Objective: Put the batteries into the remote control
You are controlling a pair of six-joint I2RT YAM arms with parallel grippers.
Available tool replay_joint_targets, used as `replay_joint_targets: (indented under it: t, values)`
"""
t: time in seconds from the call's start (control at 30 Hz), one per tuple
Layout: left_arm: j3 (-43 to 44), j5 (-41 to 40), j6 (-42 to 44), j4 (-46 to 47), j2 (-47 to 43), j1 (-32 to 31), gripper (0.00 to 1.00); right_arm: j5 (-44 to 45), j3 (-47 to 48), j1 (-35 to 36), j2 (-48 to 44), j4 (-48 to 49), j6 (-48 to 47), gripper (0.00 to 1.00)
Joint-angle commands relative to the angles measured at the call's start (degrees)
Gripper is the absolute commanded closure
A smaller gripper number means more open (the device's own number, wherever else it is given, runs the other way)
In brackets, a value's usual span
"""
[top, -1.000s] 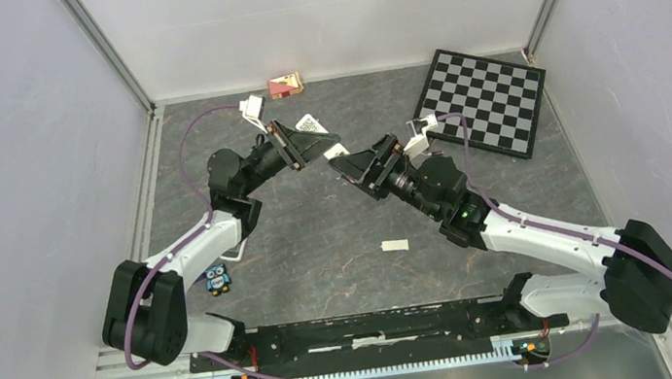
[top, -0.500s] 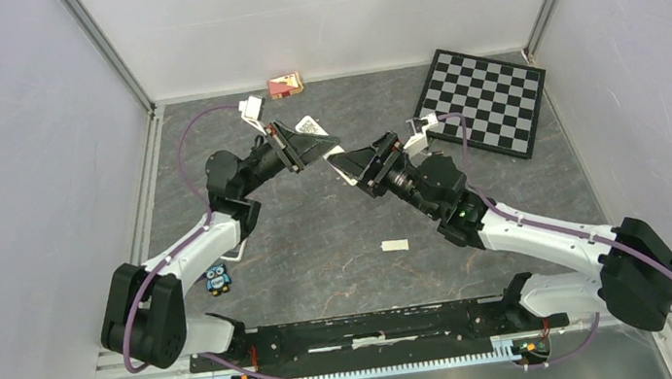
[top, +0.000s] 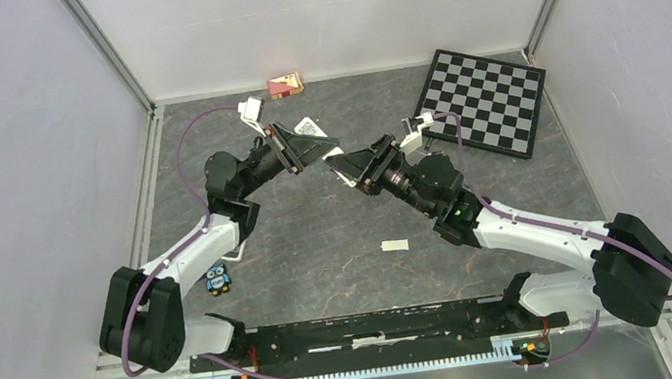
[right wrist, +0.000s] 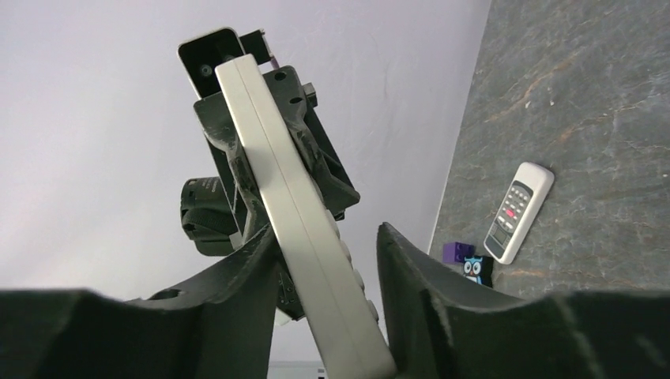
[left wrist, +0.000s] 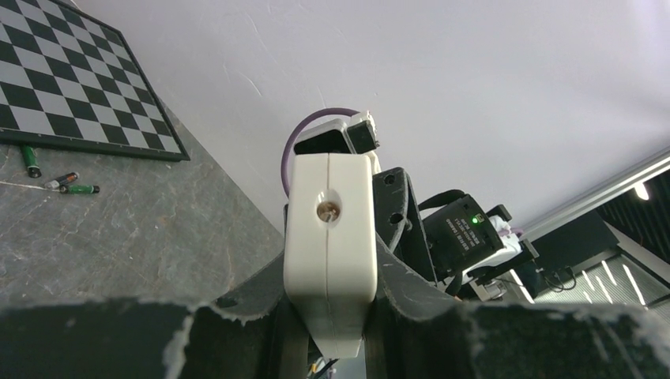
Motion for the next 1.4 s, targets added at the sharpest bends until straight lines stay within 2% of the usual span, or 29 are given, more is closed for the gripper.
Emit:
replay_joint_targets:
  t: [0.0,0.13,0.27,0.3,0.37,0.43,0.5,0.6,0.73,0.97,1.2,1.37]
  values:
    - [1.18,0.67,-0.24,0.86,-2.39,0.09,0.98,-0.13,-0.99,-0.16,-0.15,4.45,0.48,0.52]
    - [1.76,0.43,-2.42,0.34,-2.44,0.06,0.98,-0.31,-2.46,-0.24,-0.32,6.91,0.40,0.61]
    - [2.58,0.34,-2.92,-1.40,-2.66,0.10,0.98,-0.60,-3.30,-0.35,-0.50,8.27,0.16,0.61]
    - [2.63,0.34,-2.84,-1.43,-2.83,0.09,0.98,-0.65,-3.21,-0.35,-0.55,8.30,-0.20,0.56]
    - [2.68,0.33,-2.40,-1.68,-2.99,0.08,0.98,-1.48,-3.20,-0.77,-0.74,8.40,-1.41,0.30]
    - [2.64,0.43,-1.58,-2.48,-3.07,0.09,0.98,-1.43,-3.78,-1.04,-1.79,9.17,-3.20,0.09]
    - [2.73,0.66,-1.03,-3.03,-3.14,0.19,0.98,-1.45,-4.30,-1.53,-3.13,8.72,-5.46,0.02]
    - [2.92,0.81,-0.49,-3.86,-3.45,0.14,0.98,-2.54,-5.74,-3.05,-5.04,8.31,-6.70,0.02]
    - [3.07,1.51,-0.53,-4.29,-3.58,0.15,0.98,-7.95,-6.39,-5.54,-5.46,9.51,-8.90,0.13]
    - [3.11,1.93,-0.36,-4.77,-3.52,0.15,0.98,-15.22,-0.63,-5.92,-3.62,4.22,-20.84,0.30]
    - [3.08,2.53,-1.04,-4.32,-3.43,0.19,0.98,-15.18,0.21,-6.02,-2.56,2.09,-21.71,0.59]
    - [3.30,2.70,-1.85,-4.40,-3.70,0.19,0.98,-17.46,-0.71,-6.00,-1.18,3.16,-21.98,0.69]
